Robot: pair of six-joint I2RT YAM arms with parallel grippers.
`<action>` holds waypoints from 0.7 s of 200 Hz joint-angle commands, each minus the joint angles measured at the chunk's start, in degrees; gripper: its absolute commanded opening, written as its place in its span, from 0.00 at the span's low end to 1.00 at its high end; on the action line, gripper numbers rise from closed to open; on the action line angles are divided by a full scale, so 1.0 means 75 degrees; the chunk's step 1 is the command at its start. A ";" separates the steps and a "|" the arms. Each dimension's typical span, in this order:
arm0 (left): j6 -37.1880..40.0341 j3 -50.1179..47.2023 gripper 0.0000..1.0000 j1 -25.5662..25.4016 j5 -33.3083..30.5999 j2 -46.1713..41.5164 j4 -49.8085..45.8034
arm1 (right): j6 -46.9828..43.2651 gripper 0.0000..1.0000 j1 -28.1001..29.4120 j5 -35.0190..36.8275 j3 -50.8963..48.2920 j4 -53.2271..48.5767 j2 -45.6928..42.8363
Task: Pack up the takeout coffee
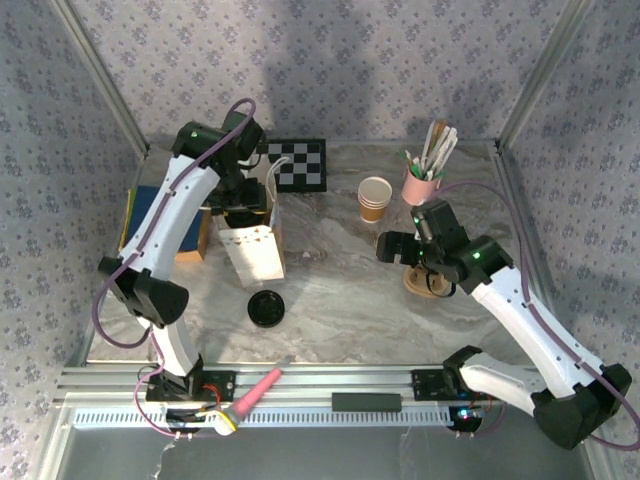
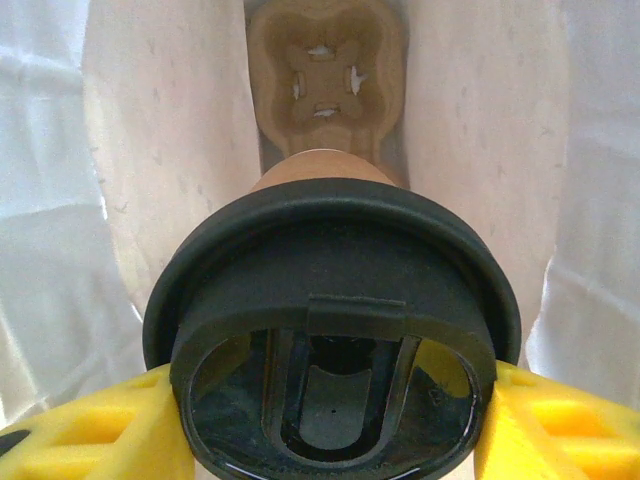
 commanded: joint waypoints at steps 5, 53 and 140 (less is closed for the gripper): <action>0.0141 -0.0110 0.59 0.0069 0.0141 0.0169 -0.0701 | 0.0023 1.00 -0.0121 -0.0040 -0.0147 0.0106 -0.0158; 0.0209 -0.0591 0.59 0.0072 0.0352 0.0299 -0.0570 | 0.0023 1.00 -0.0275 -0.0142 -0.0341 0.0240 -0.0229; 0.0268 -0.0867 0.58 0.0100 0.0437 0.0623 -0.0424 | 0.0047 1.00 -0.0434 -0.0254 -0.0590 0.0368 -0.0377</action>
